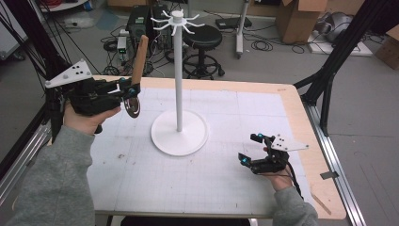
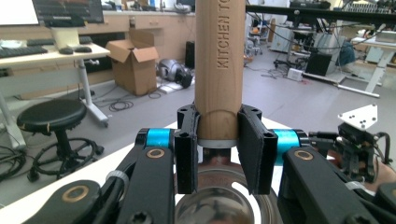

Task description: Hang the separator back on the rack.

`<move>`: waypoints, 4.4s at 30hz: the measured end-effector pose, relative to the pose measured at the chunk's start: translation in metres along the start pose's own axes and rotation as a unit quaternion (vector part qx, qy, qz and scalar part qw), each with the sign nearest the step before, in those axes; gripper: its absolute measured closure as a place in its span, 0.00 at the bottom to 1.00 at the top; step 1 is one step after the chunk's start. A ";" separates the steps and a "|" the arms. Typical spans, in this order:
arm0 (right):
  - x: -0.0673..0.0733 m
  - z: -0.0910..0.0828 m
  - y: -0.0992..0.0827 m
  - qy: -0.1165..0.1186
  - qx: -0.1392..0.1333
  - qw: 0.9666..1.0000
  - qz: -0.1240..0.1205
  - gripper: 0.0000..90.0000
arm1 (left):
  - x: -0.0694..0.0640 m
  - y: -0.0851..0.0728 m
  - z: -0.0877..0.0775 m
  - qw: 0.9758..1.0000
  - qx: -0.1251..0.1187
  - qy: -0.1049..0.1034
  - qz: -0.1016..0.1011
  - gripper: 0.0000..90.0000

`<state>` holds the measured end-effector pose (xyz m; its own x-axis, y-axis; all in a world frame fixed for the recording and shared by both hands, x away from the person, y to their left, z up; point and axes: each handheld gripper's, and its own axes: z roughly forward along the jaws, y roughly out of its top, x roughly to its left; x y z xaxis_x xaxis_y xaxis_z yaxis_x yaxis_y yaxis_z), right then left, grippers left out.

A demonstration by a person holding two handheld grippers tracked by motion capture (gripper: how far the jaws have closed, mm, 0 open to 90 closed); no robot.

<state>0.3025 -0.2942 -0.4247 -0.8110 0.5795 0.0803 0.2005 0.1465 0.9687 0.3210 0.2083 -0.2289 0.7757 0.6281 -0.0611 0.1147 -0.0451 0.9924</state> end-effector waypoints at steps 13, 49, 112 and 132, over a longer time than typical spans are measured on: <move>0.000 0.000 0.000 0.001 -0.001 1.000 0.000 0.07 | -0.002 0.011 0.008 1.000 -0.002 -0.004 0.000 0.77; -0.001 -0.001 0.000 0.002 -0.003 1.000 0.004 0.07 | 0.000 0.018 0.025 1.000 0.005 -0.004 0.002 0.77; 0.000 -0.001 0.000 0.008 0.000 1.000 0.004 0.07 | -0.009 -0.026 0.042 0.996 0.042 -0.035 0.065 0.19; 0.000 0.000 -0.001 0.010 0.002 1.000 0.007 0.07 | -0.005 -0.068 0.021 0.999 0.023 -0.028 0.035 0.16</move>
<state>0.3026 -0.2945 -0.4256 -0.8188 0.5656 0.0980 0.2139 0.1423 0.9664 0.3227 0.1923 -0.2980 0.8165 0.5773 0.0014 0.0855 -0.1233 0.9887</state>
